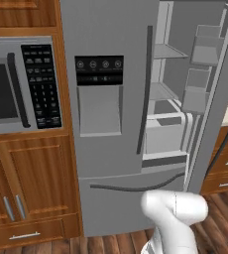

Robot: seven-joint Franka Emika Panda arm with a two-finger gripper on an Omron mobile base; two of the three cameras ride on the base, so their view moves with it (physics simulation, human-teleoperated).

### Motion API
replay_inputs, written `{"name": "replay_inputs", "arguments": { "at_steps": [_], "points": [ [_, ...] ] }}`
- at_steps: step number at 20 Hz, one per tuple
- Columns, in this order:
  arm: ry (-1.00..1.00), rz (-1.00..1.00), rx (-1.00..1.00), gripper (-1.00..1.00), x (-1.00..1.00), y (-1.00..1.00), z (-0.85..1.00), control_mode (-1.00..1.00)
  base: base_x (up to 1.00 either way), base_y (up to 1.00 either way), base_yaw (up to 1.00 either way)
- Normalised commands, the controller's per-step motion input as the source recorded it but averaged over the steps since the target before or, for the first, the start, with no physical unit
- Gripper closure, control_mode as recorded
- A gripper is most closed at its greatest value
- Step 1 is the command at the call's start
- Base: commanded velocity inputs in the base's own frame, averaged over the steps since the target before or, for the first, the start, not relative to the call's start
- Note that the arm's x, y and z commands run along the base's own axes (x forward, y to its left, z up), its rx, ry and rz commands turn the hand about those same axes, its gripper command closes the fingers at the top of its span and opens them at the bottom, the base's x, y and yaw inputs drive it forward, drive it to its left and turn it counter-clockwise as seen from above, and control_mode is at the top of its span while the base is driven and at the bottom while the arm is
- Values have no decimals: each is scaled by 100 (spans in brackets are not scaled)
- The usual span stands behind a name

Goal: Place one of the steaks on the plate and the other in the bowl. Then place the bowl in the fridge.

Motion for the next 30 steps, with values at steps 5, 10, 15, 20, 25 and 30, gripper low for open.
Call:
{"name": "replay_inputs", "arguments": {
  "at_steps": [5, 10, 15, 20, 25, 30],
  "points": [
    [40, -23, -52, -100, 0, 97, 4, -100, 0, 0, 0],
    [35, -22, -57, -100, 14, 89, 11, -100, 0, 0, 0],
    [11, -10, -33, -100, 30, 80, -21, -100, 0, 0, 0],
    [22, 0, -9, -100, 71, 17, -6, -100, 0, 0, 0],
    [13, 8, -6, -100, 98, 3, 5, -100, 0, 0, 0],
    [4, 9, -10, -100, 87, 4, 4, -100, 0, 0, 0]
  ]
}}
